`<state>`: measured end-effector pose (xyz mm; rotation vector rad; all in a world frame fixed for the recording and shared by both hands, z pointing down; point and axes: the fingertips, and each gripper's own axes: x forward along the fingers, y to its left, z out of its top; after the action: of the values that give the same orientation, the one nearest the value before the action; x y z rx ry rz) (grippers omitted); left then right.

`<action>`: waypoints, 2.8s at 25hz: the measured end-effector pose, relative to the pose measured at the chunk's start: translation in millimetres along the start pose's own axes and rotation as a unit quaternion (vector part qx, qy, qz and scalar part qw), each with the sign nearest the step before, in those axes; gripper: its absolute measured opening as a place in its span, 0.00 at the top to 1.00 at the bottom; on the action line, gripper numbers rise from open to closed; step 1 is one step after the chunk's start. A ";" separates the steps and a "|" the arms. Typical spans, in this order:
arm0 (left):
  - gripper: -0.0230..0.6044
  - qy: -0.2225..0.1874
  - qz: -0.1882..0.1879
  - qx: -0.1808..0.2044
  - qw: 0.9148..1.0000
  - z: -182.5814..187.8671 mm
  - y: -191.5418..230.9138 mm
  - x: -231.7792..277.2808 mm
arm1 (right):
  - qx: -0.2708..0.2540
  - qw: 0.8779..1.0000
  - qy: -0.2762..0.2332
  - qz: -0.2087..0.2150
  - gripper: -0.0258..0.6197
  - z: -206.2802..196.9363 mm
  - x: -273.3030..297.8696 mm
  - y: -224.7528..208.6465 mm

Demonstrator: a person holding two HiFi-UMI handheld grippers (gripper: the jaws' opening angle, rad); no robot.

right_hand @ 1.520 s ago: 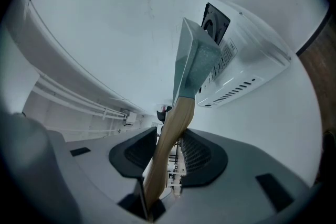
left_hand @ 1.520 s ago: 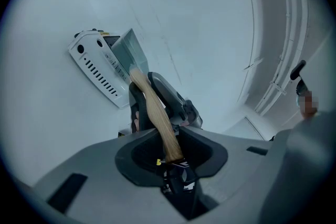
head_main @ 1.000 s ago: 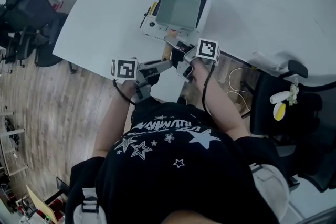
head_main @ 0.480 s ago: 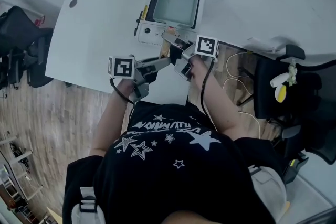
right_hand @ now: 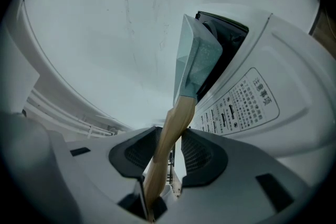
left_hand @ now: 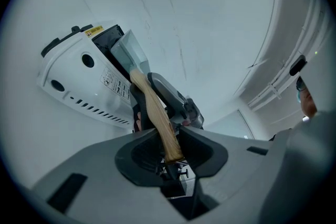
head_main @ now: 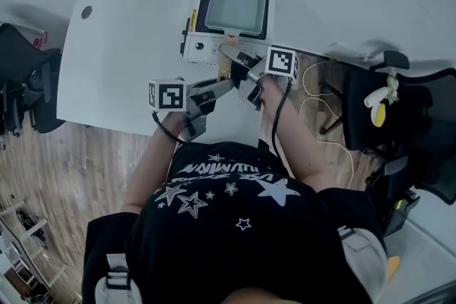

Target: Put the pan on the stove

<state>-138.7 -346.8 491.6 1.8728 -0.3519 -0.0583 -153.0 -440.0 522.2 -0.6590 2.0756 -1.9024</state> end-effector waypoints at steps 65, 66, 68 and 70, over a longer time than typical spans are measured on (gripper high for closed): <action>0.51 -0.286 0.172 -0.005 0.943 -91.6 12.3 -31.9 | -0.113 0.985 0.127 -0.003 0.65 -50.8 -88.7 -0.5; 0.51 -0.288 0.176 -0.004 0.941 -96.8 11.3 -34.6 | -0.122 0.984 0.131 -0.004 0.65 -54.6 -89.7 -0.1; 0.51 -0.293 0.182 -0.004 0.938 -104.6 9.8 -38.7 | -0.137 0.981 0.138 -0.007 0.67 -60.2 -92.4 -1.2; 0.51 -0.297 0.182 -0.006 0.937 -109.3 7.9 -39.9 | -0.150 0.978 0.145 -0.015 0.69 -63.5 -94.8 -5.4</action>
<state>-155.0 -237.7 529.5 1.7176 -1.1057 -0.3774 -99.9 -338.8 523.8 -0.4971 2.5832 -1.8065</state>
